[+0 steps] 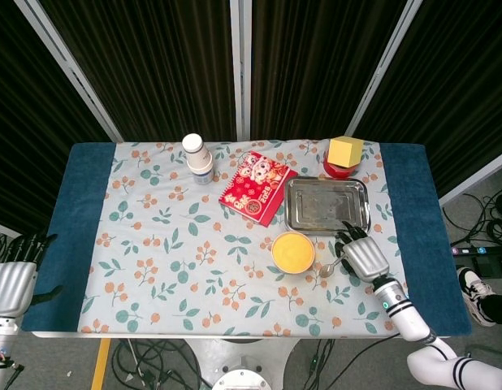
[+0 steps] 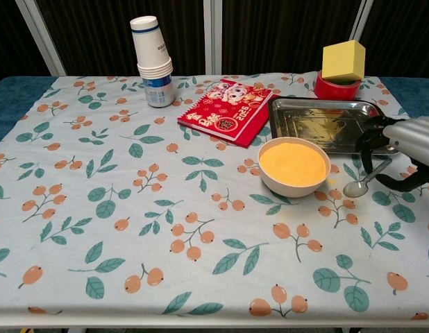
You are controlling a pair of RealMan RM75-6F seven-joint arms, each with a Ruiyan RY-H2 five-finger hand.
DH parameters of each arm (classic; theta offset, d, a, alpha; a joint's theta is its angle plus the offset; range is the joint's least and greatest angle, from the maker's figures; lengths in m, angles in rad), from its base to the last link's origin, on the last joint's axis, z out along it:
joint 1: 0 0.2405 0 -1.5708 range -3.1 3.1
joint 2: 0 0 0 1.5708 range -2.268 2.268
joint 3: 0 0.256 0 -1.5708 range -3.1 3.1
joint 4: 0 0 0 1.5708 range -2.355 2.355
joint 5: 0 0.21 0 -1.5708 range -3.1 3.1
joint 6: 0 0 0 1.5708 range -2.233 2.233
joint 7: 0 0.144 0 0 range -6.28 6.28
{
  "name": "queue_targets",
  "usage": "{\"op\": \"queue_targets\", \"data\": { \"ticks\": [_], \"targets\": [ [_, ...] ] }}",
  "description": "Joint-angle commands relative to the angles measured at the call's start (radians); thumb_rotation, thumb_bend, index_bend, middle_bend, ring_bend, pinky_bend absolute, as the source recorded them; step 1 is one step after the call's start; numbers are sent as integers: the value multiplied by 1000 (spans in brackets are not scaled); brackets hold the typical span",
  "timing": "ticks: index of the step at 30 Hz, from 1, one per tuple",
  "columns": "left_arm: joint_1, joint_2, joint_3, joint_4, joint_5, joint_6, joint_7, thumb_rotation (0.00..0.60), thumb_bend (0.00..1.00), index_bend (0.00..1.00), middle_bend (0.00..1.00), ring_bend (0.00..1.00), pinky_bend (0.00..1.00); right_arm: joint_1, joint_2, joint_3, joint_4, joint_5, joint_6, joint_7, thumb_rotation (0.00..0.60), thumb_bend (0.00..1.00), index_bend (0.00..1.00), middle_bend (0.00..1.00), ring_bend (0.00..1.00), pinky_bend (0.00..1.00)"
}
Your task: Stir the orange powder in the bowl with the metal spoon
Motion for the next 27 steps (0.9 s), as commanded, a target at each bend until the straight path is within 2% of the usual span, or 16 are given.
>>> {"op": "queue_targets", "data": {
  "ticks": [1, 5, 8, 14, 18, 23, 27],
  "targets": [
    [1, 0, 0, 0, 4, 5, -1, 600, 95, 170, 118, 71, 101, 17, 86, 26, -109, -11, 22, -20, 600, 402, 576, 251, 21, 162],
    [2, -2, -1, 3, 8, 9, -4, 600, 95, 170, 118, 71, 101, 63, 117, 73, -175, 26, -20, -64, 600, 402, 577, 248, 21, 160],
    [3, -2, 0, 5, 8, 11, -7, 600, 95, 170, 118, 71, 101, 104, 95, 101, -177, 63, -63, -123, 600, 402, 578, 243, 21, 161],
    [7, -8, 1, 18, 6, 11, -22, 600, 95, 170, 118, 71, 102, 171, 17, 124, -153, 147, -146, -222, 600, 402, 567, 233, 20, 161],
    [6, -14, 0, 34, 0, 5, -37, 600, 96, 170, 118, 71, 101, 196, -25, 125, -138, 178, -164, -266, 600, 397, 549, 228, 13, 155],
    [7, -24, -2, 53, -1, 6, -51, 600, 94, 170, 118, 71, 101, 203, -34, 122, -165, 227, -171, -303, 600, 305, 419, 216, 6, 140],
    [5, -32, -4, 68, -6, 0, -63, 600, 94, 170, 118, 71, 101, 201, -18, 114, -201, 256, -172, -320, 600, 214, 364, 208, 1, 132]
  ]
}}
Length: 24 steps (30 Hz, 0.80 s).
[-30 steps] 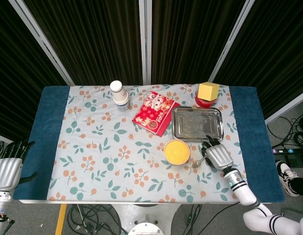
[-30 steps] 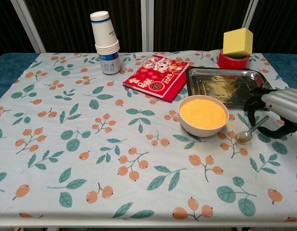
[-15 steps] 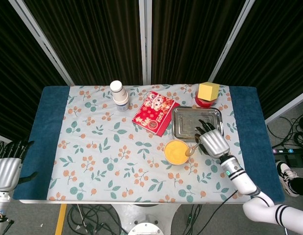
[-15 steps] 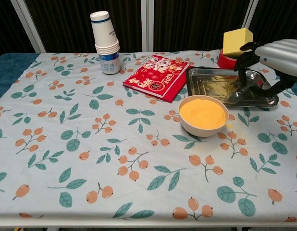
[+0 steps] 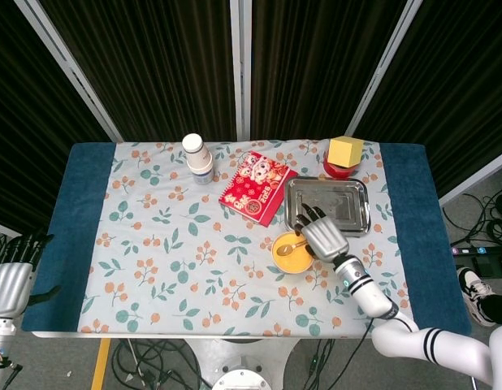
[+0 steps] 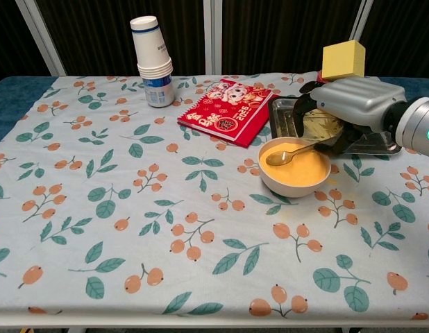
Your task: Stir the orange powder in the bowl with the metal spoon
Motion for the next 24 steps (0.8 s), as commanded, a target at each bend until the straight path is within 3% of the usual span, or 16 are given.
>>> {"op": "queue_targets", "data": {
  "ticks": [1, 5, 8, 10, 15, 17, 20, 24],
  "targets": [
    [-2, -6, -1, 7, -2, -5, -7, 600, 94, 170, 118, 71, 101, -1, 14, -7, -26, 19, -1, -14, 600, 207, 356, 206, 0, 128],
    [0, -8, 1, 14, -1, -3, -13, 600, 95, 169, 118, 71, 101, -3, 55, -4, -81, 17, 7, 17, 600, 198, 335, 215, 2, 109],
    [4, -8, 1, 17, 0, 2, -19, 600, 95, 169, 118, 71, 101, -2, 98, 2, -114, -19, 30, 41, 600, 197, 335, 283, 77, 123],
    [5, -8, 1, 18, 1, 3, -20, 600, 95, 170, 118, 71, 102, 0, 122, 4, -127, -45, 48, 37, 600, 199, 355, 347, 192, 222],
    [8, -8, 4, 16, 5, 8, -22, 600, 95, 169, 118, 71, 101, 21, 180, 8, -157, -39, 29, 6, 600, 199, 438, 657, 644, 791],
    [8, -10, 4, 15, 6, 9, -20, 600, 95, 169, 118, 71, 101, 31, 194, 6, -168, -13, 6, -8, 600, 199, 453, 761, 762, 915],
    [8, -10, 4, 14, 6, 9, -18, 600, 95, 170, 118, 71, 101, 46, 195, -2, -171, 32, -29, -26, 600, 198, 468, 858, 867, 997],
    [6, -9, 4, 12, 7, 4, -15, 600, 95, 170, 118, 71, 102, 66, 173, -16, -154, 88, -65, -52, 600, 200, 470, 901, 906, 1000]
  ]
}}
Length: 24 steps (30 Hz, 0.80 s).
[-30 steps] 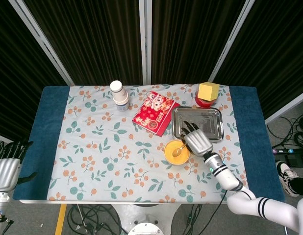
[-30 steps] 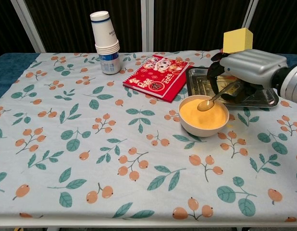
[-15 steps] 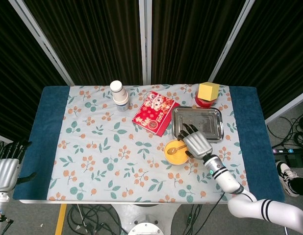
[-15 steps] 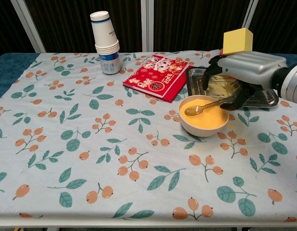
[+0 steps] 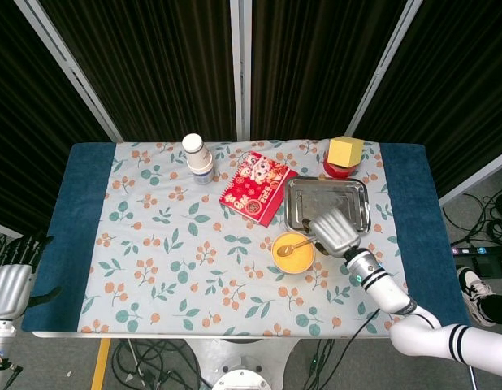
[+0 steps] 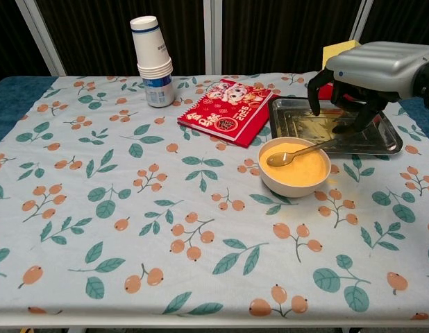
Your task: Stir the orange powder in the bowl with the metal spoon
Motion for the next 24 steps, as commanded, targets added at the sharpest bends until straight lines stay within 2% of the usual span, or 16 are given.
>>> {"op": "queue_targets", "data": {
  "ticks": [1, 12, 24],
  "targets": [
    [-2, 0, 0, -1, 0, -3, 1, 600, 95, 170, 118, 71, 102, 20, -21, -14, 16, 42, -27, -26, 600, 201, 470, 903, 908, 1000],
    [-5, -3, -1, 5, -7, -16, -3, 600, 95, 170, 118, 71, 102, 53, -89, -36, 88, 111, -35, -57, 600, 243, 474, 907, 909, 1000],
    [-5, -9, 0, 15, -10, -22, -15, 600, 95, 170, 118, 71, 101, 75, -131, -54, 136, 133, -29, -71, 600, 288, 500, 907, 909, 1000]
  ]
}}
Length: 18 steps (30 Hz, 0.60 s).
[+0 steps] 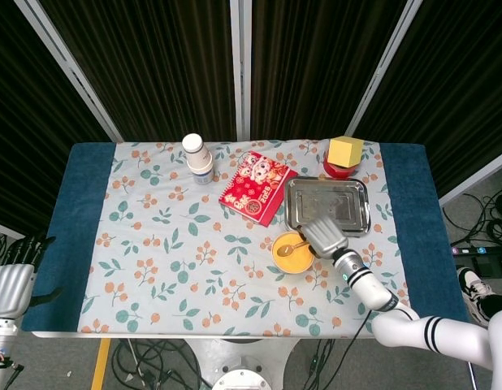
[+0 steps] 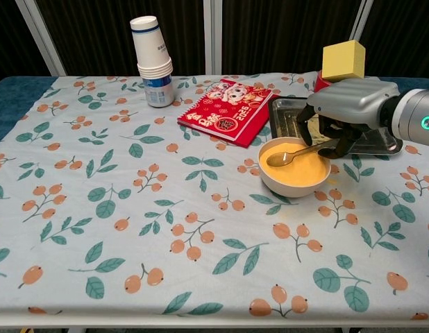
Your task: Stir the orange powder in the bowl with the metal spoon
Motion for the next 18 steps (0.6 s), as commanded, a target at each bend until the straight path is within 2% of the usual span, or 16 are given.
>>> {"op": "queue_targets", "data": {
  "ticks": [1, 18],
  "targets": [
    [-1, -1, 0, 2, 0, -1, -2, 600, 95, 170, 118, 71, 101, 4, -6, -2, 7, 8, 1, -4, 600, 289, 501, 907, 909, 1000],
    [-1, -11, -1, 25, -3, -5, -24, 600, 95, 170, 118, 71, 102, 31, -30, -12, 22, 39, 4, -24, 600, 321, 519, 906, 906, 1000]
  ]
}}
